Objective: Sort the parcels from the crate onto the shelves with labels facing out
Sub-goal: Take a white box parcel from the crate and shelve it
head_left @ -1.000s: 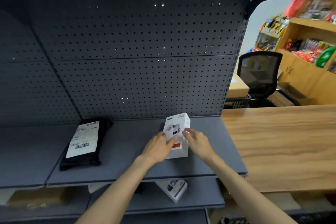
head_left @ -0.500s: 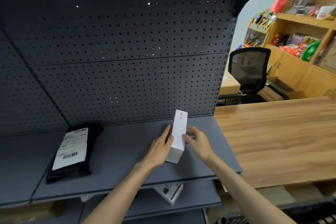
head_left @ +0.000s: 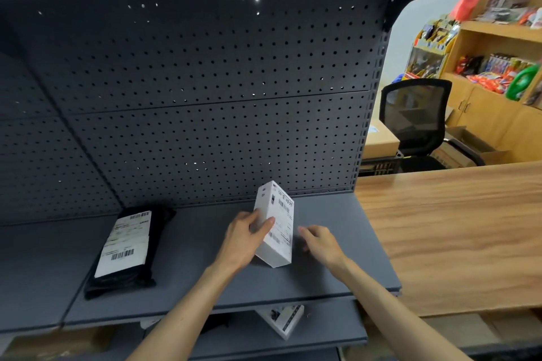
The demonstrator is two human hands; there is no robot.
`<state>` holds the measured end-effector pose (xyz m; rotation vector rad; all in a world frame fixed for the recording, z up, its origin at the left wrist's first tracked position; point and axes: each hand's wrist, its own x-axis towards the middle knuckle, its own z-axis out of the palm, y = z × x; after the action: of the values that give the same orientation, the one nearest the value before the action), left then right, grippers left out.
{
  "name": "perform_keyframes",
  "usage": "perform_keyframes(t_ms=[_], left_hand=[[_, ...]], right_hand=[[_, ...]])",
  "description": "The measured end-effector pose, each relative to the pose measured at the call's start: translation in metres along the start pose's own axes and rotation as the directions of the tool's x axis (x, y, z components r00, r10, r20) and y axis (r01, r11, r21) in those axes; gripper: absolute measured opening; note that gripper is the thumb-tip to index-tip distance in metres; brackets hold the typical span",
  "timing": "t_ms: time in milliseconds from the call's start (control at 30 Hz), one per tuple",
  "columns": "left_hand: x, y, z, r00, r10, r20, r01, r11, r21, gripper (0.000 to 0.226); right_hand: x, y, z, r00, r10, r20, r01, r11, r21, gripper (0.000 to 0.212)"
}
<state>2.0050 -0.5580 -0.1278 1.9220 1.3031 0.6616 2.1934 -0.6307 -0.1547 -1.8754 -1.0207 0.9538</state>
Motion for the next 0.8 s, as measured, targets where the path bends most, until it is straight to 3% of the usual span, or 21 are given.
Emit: perform_keyframes(t_ms=[133,300,600,800], left_hand=[[-0.002,-0.014,-0.004,0.999,-0.047,-0.003,0.048,0.999,0.019,0.045],[-0.012,-0.024,0.014,0.994,-0.078,0.074,0.08,0.997,-0.021,0.031],[-0.014,-0.032,0.03,0.992,-0.074,0.099,0.083,0.992,-0.093,0.031],[-0.022,-0.019,0.03,0.996,-0.045,0.078,0.068,0.944,-0.324,0.031]], right_hand=[[0.004,0.0,0.014,0.997,0.018,0.079,-0.02,0.999,0.035,0.032],[0.001,0.005,0.012,0.998,-0.049,0.044,0.049,0.999,-0.002,0.024],[-0.003,0.022,0.005,0.995,-0.101,0.019,0.102,0.995,-0.024,0.022],[-0.007,0.019,0.003,0.992,-0.129,0.005,0.127,0.982,0.138,0.017]])
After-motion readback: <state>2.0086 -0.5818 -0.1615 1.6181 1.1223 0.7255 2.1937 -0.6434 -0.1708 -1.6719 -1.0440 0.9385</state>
